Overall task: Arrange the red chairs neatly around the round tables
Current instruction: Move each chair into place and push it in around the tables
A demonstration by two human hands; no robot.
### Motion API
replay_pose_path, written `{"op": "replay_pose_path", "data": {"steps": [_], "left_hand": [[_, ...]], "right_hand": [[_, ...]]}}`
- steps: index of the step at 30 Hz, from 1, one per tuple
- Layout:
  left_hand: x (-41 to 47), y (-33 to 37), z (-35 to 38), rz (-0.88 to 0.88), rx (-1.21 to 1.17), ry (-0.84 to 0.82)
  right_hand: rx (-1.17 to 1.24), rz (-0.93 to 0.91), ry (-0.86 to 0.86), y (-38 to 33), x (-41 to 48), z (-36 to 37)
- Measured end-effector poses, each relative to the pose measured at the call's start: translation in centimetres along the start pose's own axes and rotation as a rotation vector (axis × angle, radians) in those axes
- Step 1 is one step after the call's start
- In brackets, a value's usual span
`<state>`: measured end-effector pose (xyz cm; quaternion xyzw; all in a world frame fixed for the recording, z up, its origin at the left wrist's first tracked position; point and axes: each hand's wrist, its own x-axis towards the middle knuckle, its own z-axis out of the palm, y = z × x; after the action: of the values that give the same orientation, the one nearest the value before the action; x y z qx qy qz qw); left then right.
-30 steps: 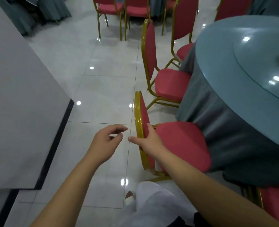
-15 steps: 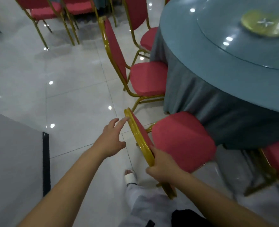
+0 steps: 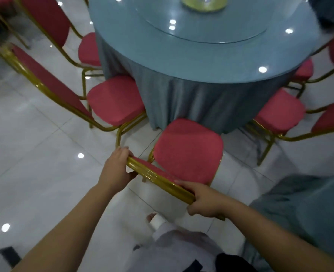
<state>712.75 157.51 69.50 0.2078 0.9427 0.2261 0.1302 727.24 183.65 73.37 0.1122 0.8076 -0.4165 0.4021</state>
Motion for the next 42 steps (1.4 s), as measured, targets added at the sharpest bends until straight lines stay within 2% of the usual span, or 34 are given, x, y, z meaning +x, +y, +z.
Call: {"op": "replay_pose_path", "data": {"steps": [2, 4, 7, 10, 12, 14, 17, 21, 24, 31, 34, 39, 42], "left_hand": [[0.2, -0.5, 0.0, 0.022, 0.006, -0.003], [0.0, -0.7, -0.5, 0.054, 0.087, -0.074], [-2.0, 0.0, -1.1, 0.109, 0.064, -0.221], [-4.2, 1.8, -0.2, 0.163, 0.059, -0.253], [-5.7, 3.3, 1.7, 0.245, -0.017, -0.291], [-7.0, 5.2, 3.5, 0.292, -0.094, -0.334], [-7.5, 7.3, 5.0, 0.313, -0.064, -0.314], [-7.0, 8.5, 5.4, 0.303, -0.014, -0.352], [-5.9, 9.4, 5.6, 0.290, 0.016, -0.376], [-1.1, 15.1, 6.4, 0.228, 0.065, -0.377], [1.7, 17.6, 7.0, 0.199, 0.108, -0.383], [7.3, 20.6, 7.1, 0.112, 0.024, -0.385], [10.0, 21.8, 7.3, 0.069, 0.021, -0.304]], "right_hand": [[0.101, 0.050, 0.121, 0.3, -0.6, 1.1], [0.150, 0.090, 0.307, 0.8, -2.0, 2.5], [0.105, 0.176, 0.590, 1.4, -4.9, 5.4], [0.116, 0.323, 0.880, 3.0, -7.4, 7.8], [0.085, 0.441, 0.981, 4.7, -8.9, 9.2], [0.055, 0.480, 0.965, 5.9, -10.2, 10.9], [0.103, 0.431, 0.919, 6.0, -10.8, 11.8], [0.309, 0.348, 0.933, 5.9, -10.1, 9.7], [0.279, 0.270, 0.911, 8.2, -9.1, 7.7], [0.160, 0.162, 0.841, 13.3, -7.5, -1.4], [0.028, 0.199, 0.795, 15.0, -6.7, -6.4], [-0.068, 0.188, 0.744, 15.1, -5.1, -14.5], [-0.067, 0.139, 0.743, 14.5, -4.0, -17.4]]}}
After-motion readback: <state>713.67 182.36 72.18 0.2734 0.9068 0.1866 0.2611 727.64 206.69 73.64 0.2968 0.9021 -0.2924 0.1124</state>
